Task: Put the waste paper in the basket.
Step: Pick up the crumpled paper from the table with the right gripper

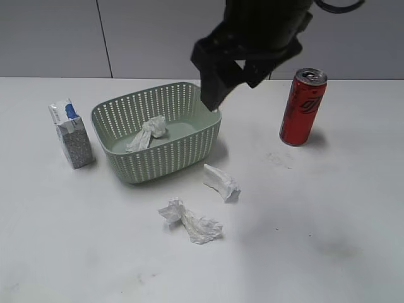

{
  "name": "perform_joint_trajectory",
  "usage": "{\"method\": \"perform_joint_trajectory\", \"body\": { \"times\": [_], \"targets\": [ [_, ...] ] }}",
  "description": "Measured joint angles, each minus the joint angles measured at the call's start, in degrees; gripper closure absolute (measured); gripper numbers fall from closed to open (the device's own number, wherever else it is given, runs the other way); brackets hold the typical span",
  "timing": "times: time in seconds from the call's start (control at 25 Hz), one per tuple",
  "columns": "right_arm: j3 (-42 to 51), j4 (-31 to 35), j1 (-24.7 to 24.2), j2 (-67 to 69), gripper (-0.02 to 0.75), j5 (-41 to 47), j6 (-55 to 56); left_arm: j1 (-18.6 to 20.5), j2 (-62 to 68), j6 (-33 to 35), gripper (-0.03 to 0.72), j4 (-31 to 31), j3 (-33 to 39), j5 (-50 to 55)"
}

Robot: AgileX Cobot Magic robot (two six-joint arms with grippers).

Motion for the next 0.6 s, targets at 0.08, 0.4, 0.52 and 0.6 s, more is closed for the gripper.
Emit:
{"method": "perform_joint_trajectory", "body": {
  "times": [0.08,0.4,0.52,0.6],
  "targets": [
    [4.6,-0.5,0.0,-3.0,0.157,-0.5,-0.1,0.0,0.0,0.0,0.097,0.0,0.0,0.0],
    [24.4,-0.8,0.0,-14.4,0.158,-12.3,2.4,0.0,0.0,0.0,0.097,0.0,0.0,0.0],
    [30.3,-0.8,0.0,-15.4,0.158,-19.1,3.9,0.0,0.0,0.0,0.097,0.0,0.0,0.0],
    [34.3,-0.8,0.0,-15.1,0.158,-25.7,4.3,0.0,0.0,0.0,0.097,0.0,0.0,0.0]
  ]
}}
